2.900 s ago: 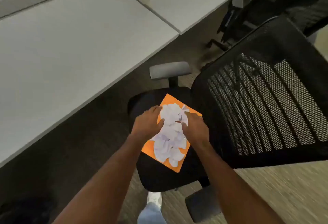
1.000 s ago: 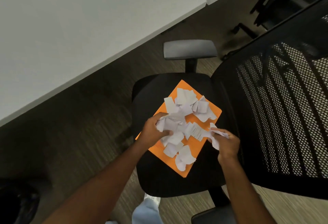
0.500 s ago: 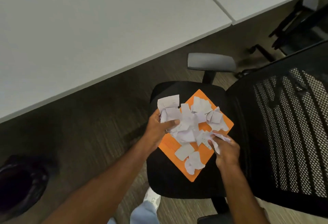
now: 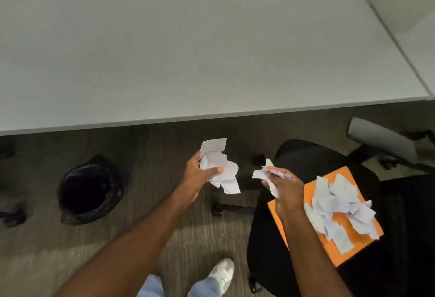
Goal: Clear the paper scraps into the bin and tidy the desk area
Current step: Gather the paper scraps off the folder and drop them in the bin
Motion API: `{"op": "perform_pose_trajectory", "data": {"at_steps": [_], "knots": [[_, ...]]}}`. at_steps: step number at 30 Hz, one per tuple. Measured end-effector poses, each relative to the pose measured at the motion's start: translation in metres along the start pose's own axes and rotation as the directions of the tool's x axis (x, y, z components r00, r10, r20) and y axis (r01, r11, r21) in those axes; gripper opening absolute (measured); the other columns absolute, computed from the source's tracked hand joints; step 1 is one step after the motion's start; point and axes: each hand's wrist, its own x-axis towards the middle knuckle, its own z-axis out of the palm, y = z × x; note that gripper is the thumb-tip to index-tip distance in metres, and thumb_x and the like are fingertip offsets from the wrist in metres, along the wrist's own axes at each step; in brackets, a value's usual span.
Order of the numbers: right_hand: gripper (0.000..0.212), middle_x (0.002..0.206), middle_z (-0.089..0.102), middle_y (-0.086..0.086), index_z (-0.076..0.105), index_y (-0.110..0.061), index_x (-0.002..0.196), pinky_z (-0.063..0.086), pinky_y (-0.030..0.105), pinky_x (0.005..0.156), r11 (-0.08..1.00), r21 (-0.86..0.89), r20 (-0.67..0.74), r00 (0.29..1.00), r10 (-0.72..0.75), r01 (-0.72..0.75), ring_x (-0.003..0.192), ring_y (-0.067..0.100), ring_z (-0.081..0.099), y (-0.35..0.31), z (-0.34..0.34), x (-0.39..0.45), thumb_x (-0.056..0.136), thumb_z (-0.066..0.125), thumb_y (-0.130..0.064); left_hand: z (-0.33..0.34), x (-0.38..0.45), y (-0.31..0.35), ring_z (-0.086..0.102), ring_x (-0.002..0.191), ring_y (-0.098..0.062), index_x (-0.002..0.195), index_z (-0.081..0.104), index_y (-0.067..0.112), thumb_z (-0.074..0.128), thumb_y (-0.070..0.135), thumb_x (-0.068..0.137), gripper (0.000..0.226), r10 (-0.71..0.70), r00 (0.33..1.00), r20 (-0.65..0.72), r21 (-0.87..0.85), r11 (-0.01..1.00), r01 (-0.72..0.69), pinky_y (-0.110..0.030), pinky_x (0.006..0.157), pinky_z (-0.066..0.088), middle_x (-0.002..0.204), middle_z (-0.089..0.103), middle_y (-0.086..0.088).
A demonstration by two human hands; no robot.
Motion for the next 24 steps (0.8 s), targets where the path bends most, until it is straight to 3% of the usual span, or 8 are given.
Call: {"op": "perform_pose_trajectory", "data": {"at_steps": [5,10,13,15,19,22,24], "knots": [[0.013,0.077,0.076,0.004,0.074,-0.004,0.08,0.055,0.023,0.057,0.996,-0.081,0.184,0.983,-0.006,0.021,0.066,0.014,0.071,0.013,0.103,-0.013,0.082,0.07,0.009,-0.103,0.007,0.005,0.067,0.099,-0.015,0.113,0.06,0.024,0.082,-0.005,0.073,0.054,0.037,0.984,-0.176,0.014,0.999,-0.035,-0.029,0.075,0.062,0.107,0.069,0.0],[0.011,0.088,0.077,0.012,0.077,-0.006,0.085,0.056,0.03,0.063,0.977,-0.213,0.283,0.958,0.049,0.013,0.073,0.022,0.072,0.055,0.199,-0.026,0.079,0.076,0.003,-0.219,0.012,-0.007,0.066,0.104,-0.02,0.117,0.061,0.018,0.086,0.0,0.069,0.057,0.054,0.936,-0.348,0.108,0.994,-0.018,-0.028,0.077,0.06,0.111,0.069,-0.005],[0.014,0.095,0.076,0.012,0.077,-0.007,0.089,0.055,0.024,0.059,0.96,-0.278,0.349,0.933,0.089,0.012,0.074,0.022,0.072,0.09,0.263,-0.039,0.078,0.078,0.001,-0.299,0.008,-0.013,0.065,0.092,-0.015,0.111,0.061,0.011,0.083,-0.006,0.071,0.049,0.051,0.883,-0.466,0.149,0.989,0.021,-0.013,0.063,0.054,0.102,0.067,-0.003],[0.016,0.093,0.076,0.009,0.077,-0.006,0.089,0.053,0.02,0.053,0.942,-0.334,0.406,0.906,0.116,0.029,0.065,0.014,0.071,0.117,0.308,-0.053,0.076,0.08,0.002,-0.353,0.008,-0.018,0.063,0.087,-0.012,0.111,0.062,0.007,0.083,-0.005,0.071,0.047,0.062,0.845,-0.53,0.217,0.974,0.064,-0.007,0.06,0.049,0.098,0.065,-0.001],[0.015,0.088,0.074,0.011,0.073,-0.004,0.08,0.054,0.022,0.05,0.941,-0.334,0.448,0.87,0.209,-0.054,0.054,0.01,0.069,0.176,0.393,-0.07,0.079,0.073,0.011,-0.432,0.023,-0.031,0.066,0.095,-0.023,0.111,0.067,0.004,0.091,0.007,0.065,0.053,0.106,0.79,-0.604,0.334,0.934,0.13,-0.026,0.078,0.051,0.101,0.07,-0.006],[0.017,0.083,0.076,0.006,0.071,0.002,0.097,0.058,0.026,0.059,0.919,-0.365,0.479,0.817,0.32,-0.146,0.061,0.009,0.072,0.228,0.439,-0.073,0.083,0.066,0.011,-0.469,0.036,-0.046,0.064,0.092,-0.023,0.107,0.066,0.004,0.086,0.002,0.069,0.043,0.162,0.766,-0.622,0.355,0.931,0.092,-0.013,0.075,0.049,0.099,0.068,-0.004],[0.022,0.071,0.075,-0.005,0.07,0.0,0.104,0.062,0.032,0.068,0.9,-0.413,0.509,0.783,0.356,-0.141,0.063,0.008,0.072,0.258,0.459,-0.072,0.084,0.065,0.01,-0.489,0.043,-0.061,0.067,0.094,-0.027,0.106,0.066,0.009,0.086,0.004,0.066,0.045,0.215,0.766,-0.606,0.41,0.909,0.07,-0.023,0.082,0.054,0.101,0.071,-0.004]]}}
